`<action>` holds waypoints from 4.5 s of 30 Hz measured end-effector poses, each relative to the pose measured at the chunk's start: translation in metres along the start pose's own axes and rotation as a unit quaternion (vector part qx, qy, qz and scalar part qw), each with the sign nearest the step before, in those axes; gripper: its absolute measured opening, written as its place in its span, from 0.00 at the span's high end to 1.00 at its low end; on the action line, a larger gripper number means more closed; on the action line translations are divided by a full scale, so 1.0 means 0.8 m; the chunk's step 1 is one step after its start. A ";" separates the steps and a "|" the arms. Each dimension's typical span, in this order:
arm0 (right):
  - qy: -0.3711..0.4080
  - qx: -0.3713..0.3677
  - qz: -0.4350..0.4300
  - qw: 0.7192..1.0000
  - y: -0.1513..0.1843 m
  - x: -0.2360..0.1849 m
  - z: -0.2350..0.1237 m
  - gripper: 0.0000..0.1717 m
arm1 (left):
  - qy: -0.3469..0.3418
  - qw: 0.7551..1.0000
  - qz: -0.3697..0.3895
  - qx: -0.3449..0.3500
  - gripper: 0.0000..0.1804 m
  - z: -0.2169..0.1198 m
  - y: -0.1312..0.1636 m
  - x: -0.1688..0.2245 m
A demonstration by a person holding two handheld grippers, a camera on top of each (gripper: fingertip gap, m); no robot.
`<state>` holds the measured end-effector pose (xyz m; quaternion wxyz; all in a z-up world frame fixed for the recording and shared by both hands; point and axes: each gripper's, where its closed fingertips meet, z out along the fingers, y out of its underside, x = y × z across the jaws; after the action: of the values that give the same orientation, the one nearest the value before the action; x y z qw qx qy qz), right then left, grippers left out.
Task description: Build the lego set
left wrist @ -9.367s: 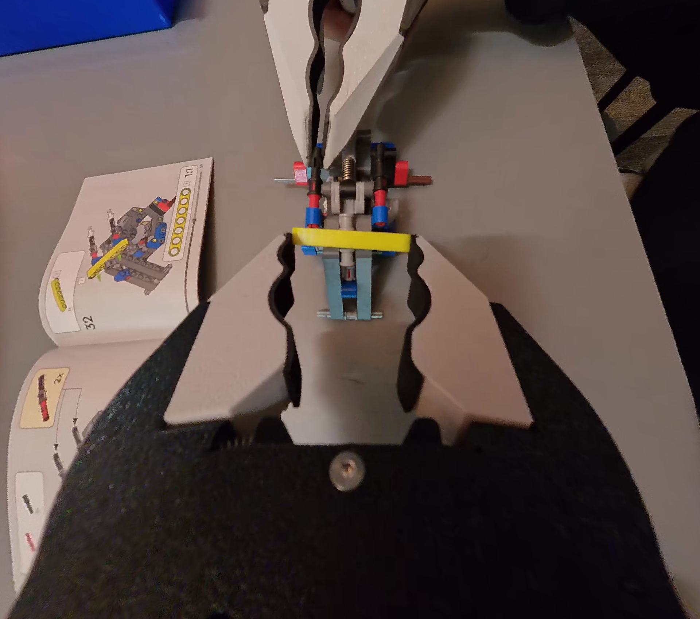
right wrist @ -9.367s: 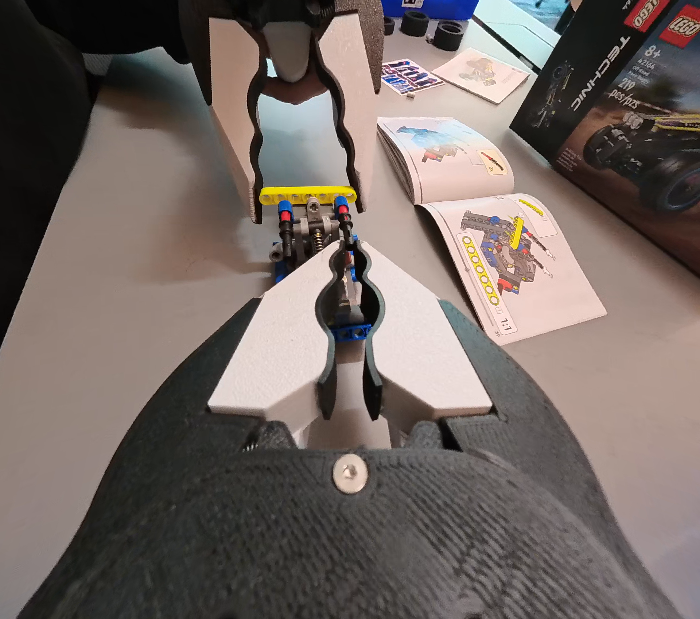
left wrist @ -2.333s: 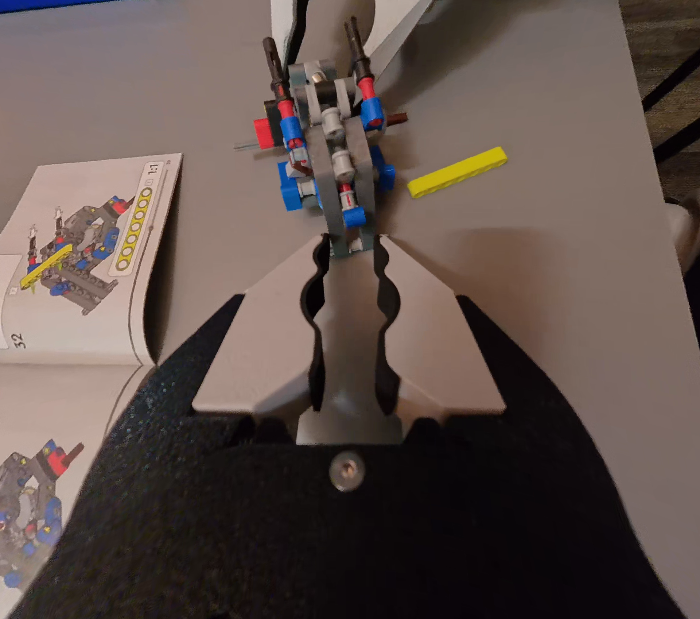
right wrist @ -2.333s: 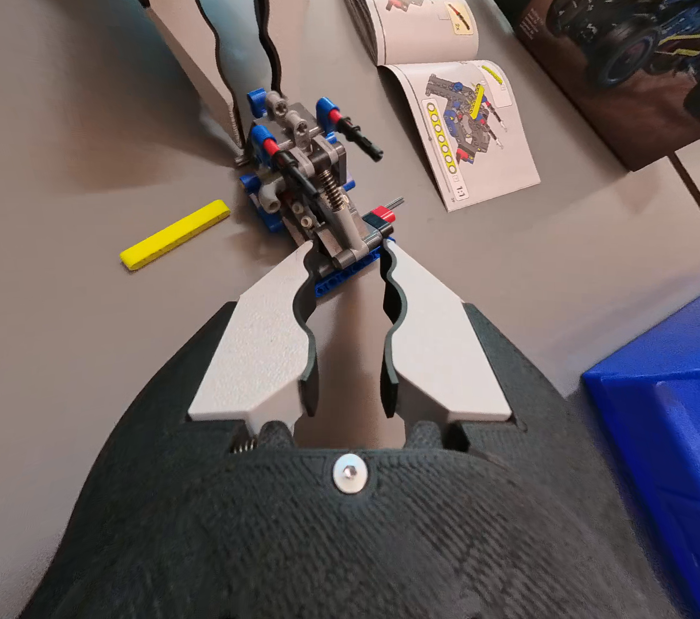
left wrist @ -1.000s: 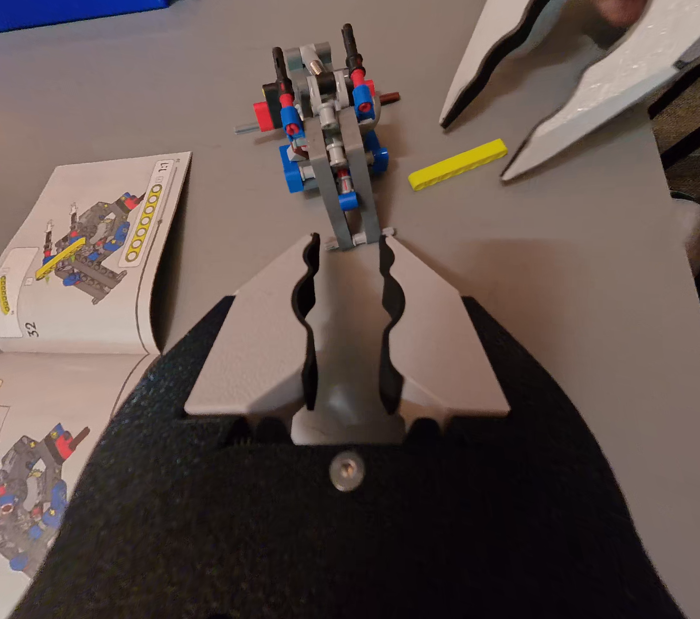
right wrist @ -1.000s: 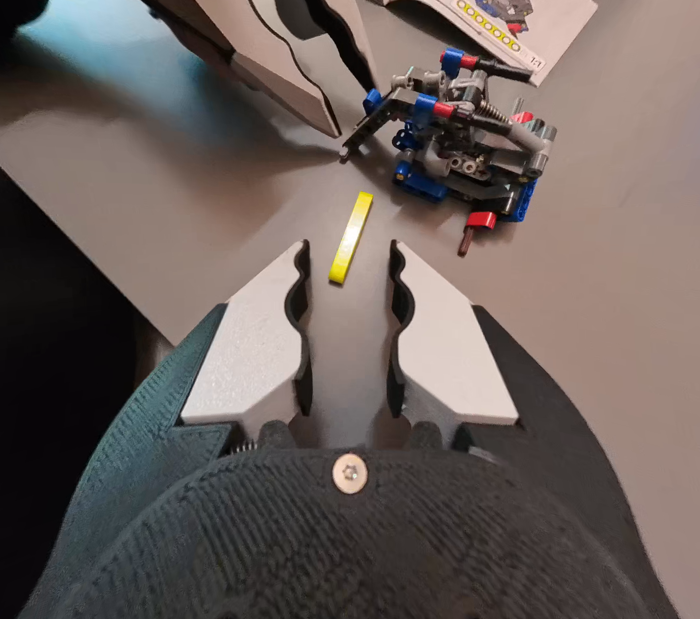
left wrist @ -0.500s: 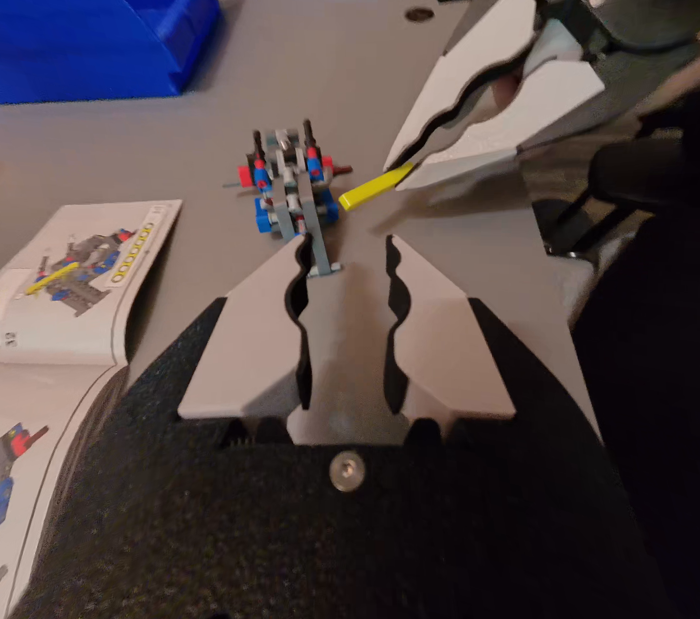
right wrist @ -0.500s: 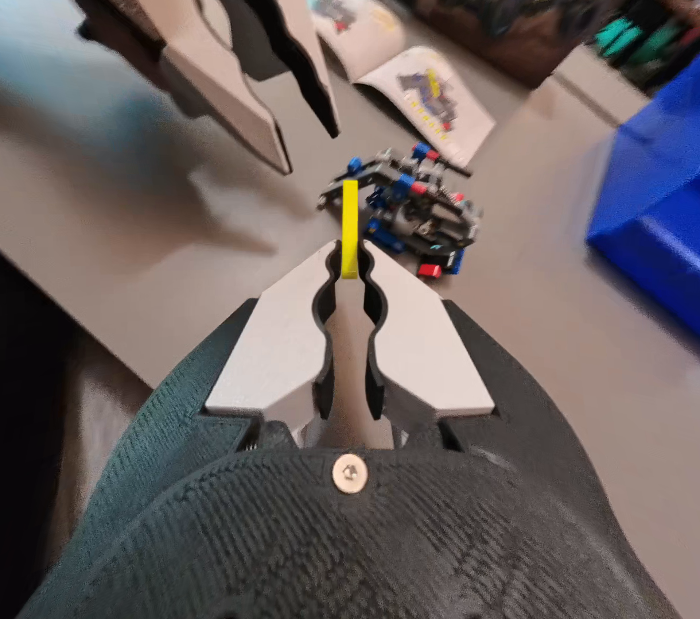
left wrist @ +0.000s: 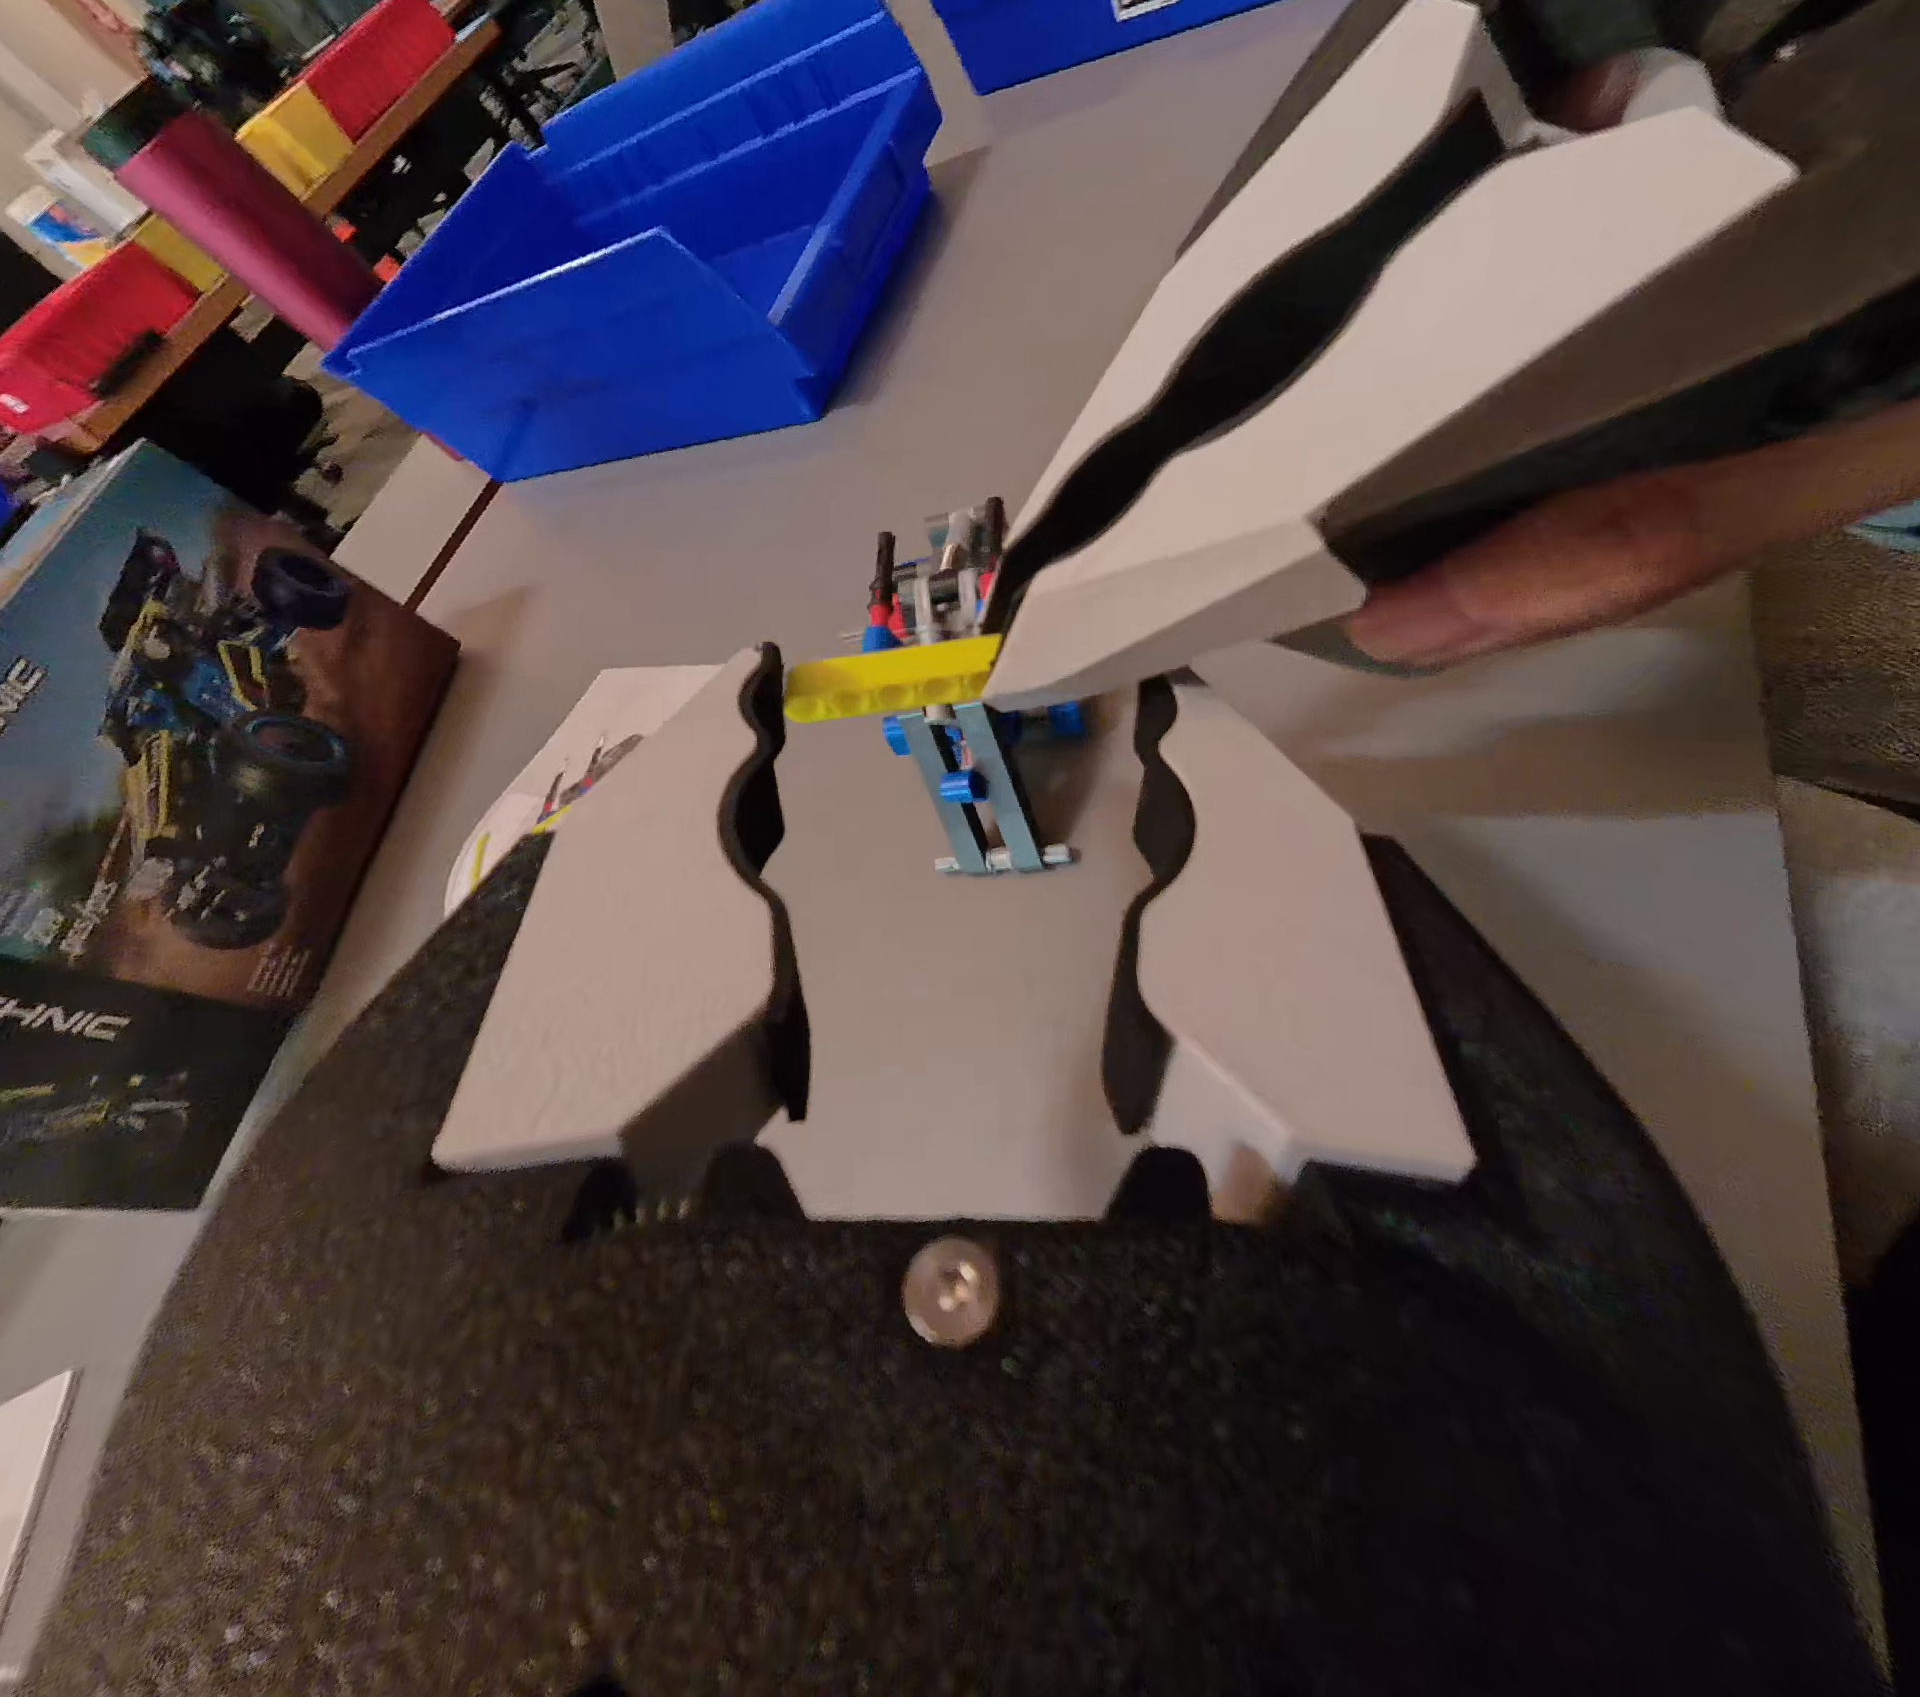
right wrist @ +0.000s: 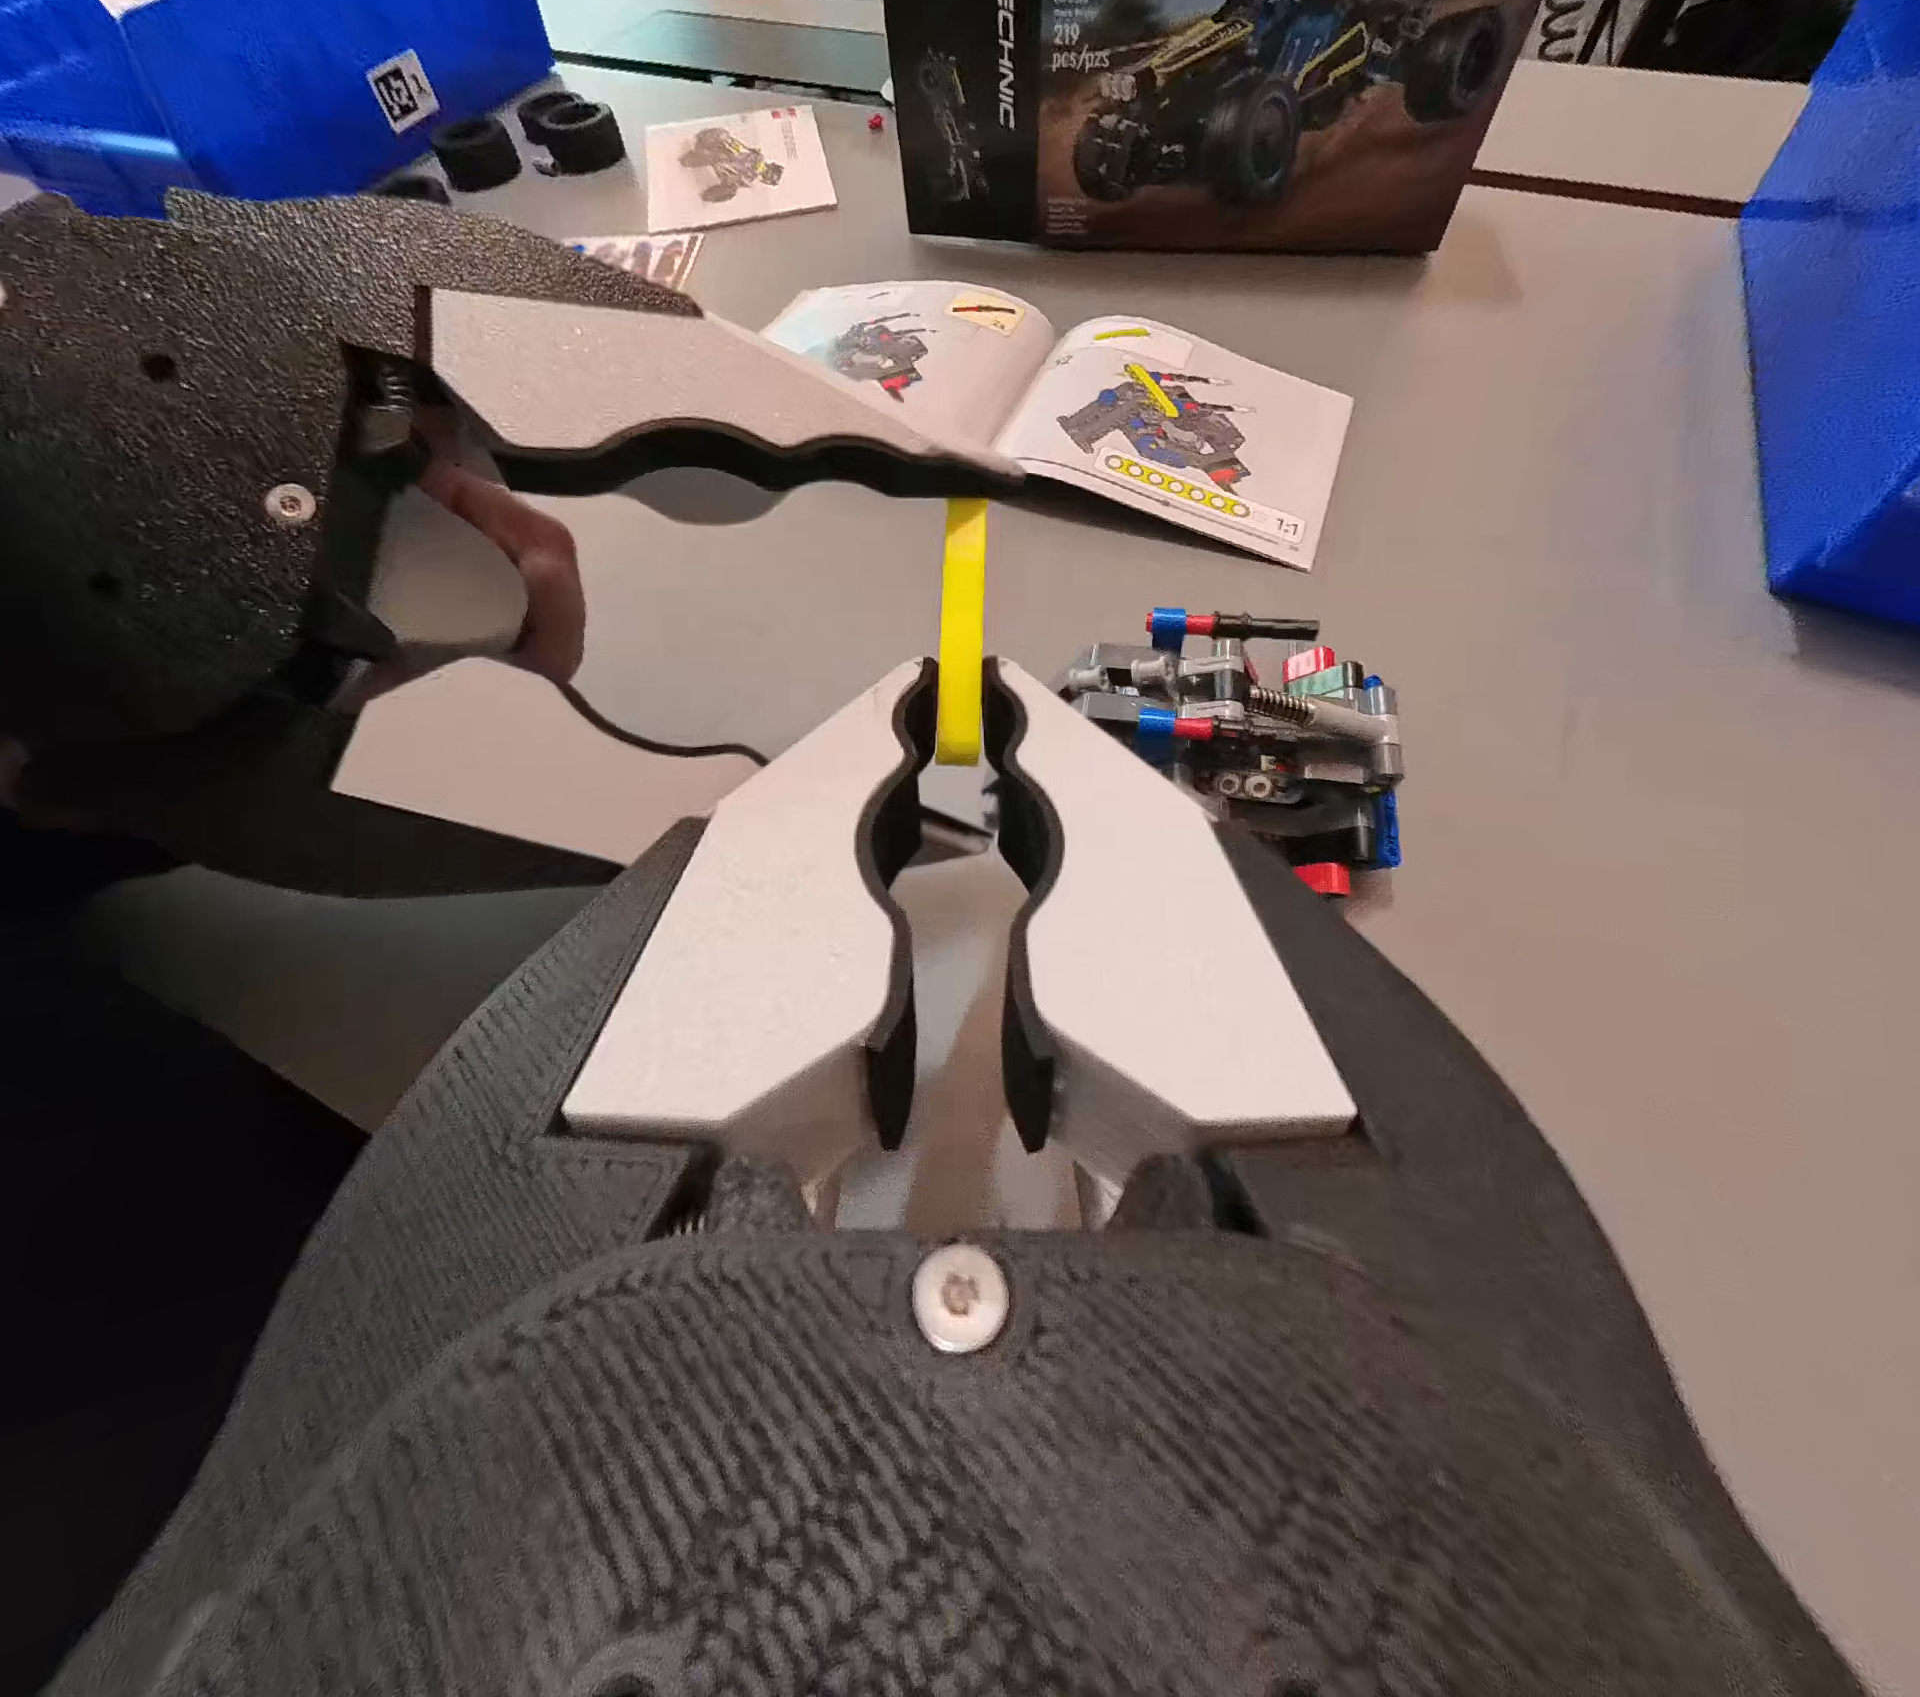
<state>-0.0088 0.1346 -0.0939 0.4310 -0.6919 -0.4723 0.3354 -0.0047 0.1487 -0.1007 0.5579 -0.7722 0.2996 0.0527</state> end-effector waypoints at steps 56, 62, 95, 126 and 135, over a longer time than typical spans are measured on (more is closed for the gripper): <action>0.095 -0.015 -0.082 0.992 -0.005 0.019 0.028 0.97 | -0.028 0.998 -0.060 -0.022 0.69 0.019 0.021 -0.021; 0.086 -0.015 -0.070 0.994 -0.004 0.015 0.029 0.97 | -0.029 0.998 -0.041 -0.025 0.68 0.021 0.022 -0.021; 0.100 -0.018 -0.024 0.995 0.012 0.074 0.010 0.56 | 0.015 0.997 -0.068 0.036 0.68 0.049 0.026 -0.019; 0.080 -0.032 -0.058 0.995 0.030 0.067 0.026 0.70 | 0.068 0.995 -0.063 -0.044 0.71 0.064 0.051 -0.005; 0.091 -0.005 -0.072 0.993 0.029 0.069 0.025 0.73 | 0.092 0.994 -0.056 -0.025 0.67 0.055 0.045 -0.005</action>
<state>0.0002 0.1877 -0.1261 0.4915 -0.6861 -0.4812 0.2369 -0.0158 0.1826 -0.1452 0.5105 -0.8031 0.3045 -0.0425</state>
